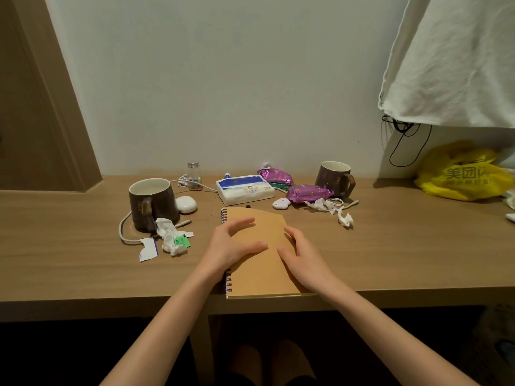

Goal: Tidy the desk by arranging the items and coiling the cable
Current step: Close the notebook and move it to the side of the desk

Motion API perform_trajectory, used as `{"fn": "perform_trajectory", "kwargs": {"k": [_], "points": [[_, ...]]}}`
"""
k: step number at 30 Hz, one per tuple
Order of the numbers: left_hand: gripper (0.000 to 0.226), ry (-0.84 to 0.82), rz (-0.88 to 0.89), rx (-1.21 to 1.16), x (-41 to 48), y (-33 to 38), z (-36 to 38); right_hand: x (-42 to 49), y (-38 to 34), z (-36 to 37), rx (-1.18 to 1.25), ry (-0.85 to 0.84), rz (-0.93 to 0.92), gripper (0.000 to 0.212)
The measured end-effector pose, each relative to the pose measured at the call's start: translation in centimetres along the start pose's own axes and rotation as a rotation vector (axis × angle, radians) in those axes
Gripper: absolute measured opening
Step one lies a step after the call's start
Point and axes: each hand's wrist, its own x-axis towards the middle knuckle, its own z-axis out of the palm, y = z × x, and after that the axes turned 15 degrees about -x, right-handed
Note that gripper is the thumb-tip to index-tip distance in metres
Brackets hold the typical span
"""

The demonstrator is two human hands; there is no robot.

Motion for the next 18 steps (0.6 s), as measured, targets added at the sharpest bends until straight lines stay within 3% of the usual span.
{"fn": "perform_trajectory", "kwargs": {"k": [5,9,18], "points": [[0.062,0.044,-0.013,-0.117,-0.4,-0.2,0.2,0.0,0.1,-0.3,0.131,0.047,0.048,0.06],[0.064,0.046,0.111,-0.171,-0.3,0.5,0.6,-0.2,0.0,-0.9,0.236,0.111,0.036,0.061],[0.086,-0.014,0.391,0.089,1.9,4.7,4.4,-0.4,1.8,-4.7,0.411,0.308,0.049,0.047]]}}
